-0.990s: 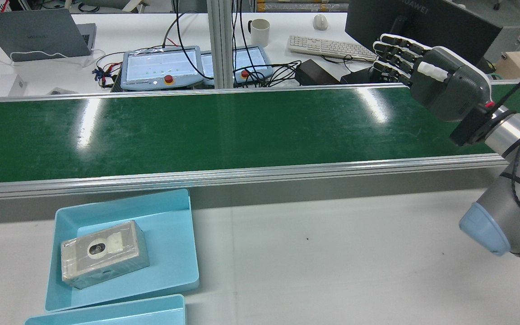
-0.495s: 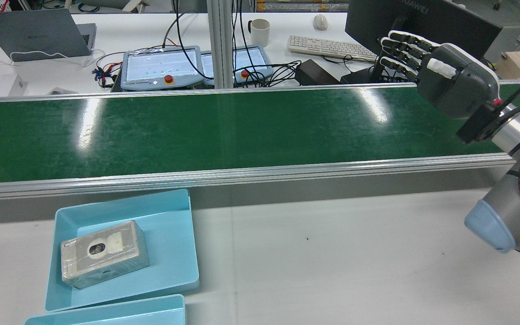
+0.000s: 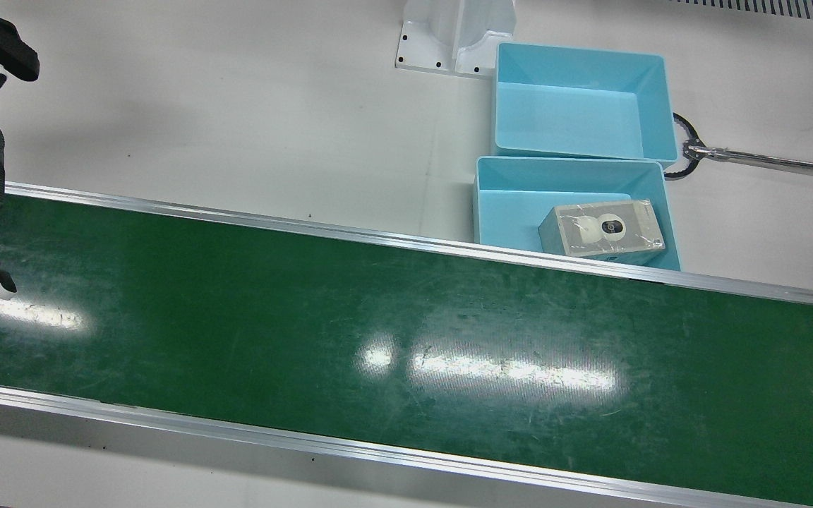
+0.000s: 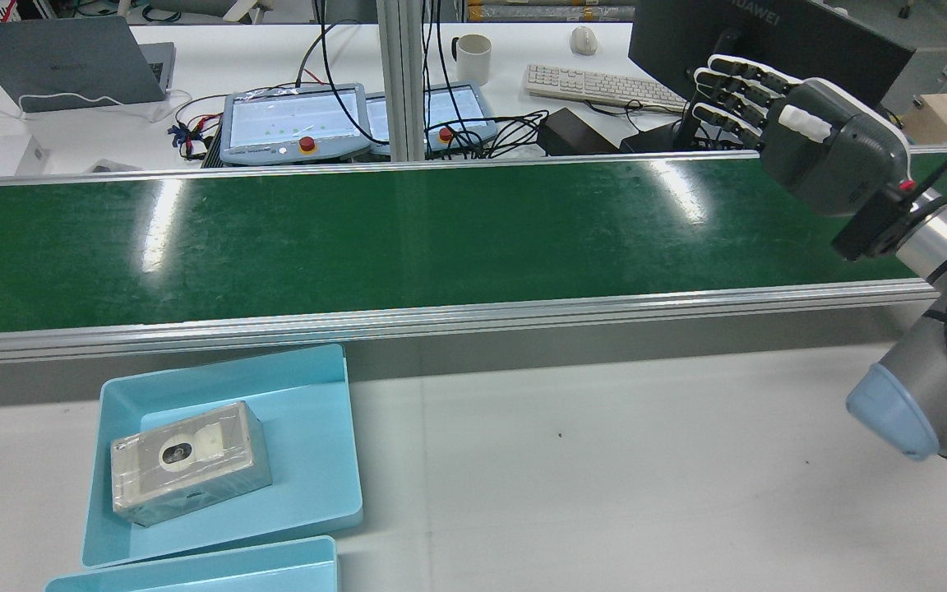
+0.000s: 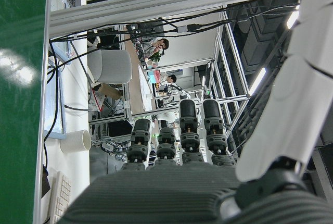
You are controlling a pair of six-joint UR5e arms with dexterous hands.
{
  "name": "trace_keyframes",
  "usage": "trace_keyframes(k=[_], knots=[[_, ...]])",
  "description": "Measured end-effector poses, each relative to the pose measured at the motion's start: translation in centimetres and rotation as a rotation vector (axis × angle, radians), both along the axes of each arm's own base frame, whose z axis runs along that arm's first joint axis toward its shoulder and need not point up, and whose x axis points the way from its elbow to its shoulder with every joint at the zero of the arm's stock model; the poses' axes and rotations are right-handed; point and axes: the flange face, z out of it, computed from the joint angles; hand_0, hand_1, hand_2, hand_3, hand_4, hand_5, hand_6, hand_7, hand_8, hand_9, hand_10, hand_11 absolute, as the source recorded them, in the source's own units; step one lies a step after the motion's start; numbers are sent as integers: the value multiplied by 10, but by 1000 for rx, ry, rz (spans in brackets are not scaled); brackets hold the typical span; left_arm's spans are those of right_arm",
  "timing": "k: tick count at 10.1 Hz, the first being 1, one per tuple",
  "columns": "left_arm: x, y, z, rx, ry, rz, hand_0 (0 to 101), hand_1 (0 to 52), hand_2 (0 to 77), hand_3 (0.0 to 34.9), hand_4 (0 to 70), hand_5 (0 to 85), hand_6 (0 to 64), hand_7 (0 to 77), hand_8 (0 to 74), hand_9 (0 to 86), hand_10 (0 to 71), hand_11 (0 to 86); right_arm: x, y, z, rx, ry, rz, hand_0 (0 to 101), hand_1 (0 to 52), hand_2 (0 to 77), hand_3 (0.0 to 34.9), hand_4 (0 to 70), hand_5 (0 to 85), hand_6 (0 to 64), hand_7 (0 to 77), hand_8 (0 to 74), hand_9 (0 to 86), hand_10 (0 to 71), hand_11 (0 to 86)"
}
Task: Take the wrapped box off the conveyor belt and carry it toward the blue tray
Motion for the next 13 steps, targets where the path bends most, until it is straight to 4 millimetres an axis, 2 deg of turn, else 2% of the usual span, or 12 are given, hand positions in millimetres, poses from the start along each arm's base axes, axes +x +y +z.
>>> trace_keyframes(k=[13], knots=[[0,0,0,0,0,0,0,0,5,0,0,11,0,5,5,0,5,0,9,-1,5,-9,5,15,416,60,71,20,147,224,71,224,104,120,131,185]])
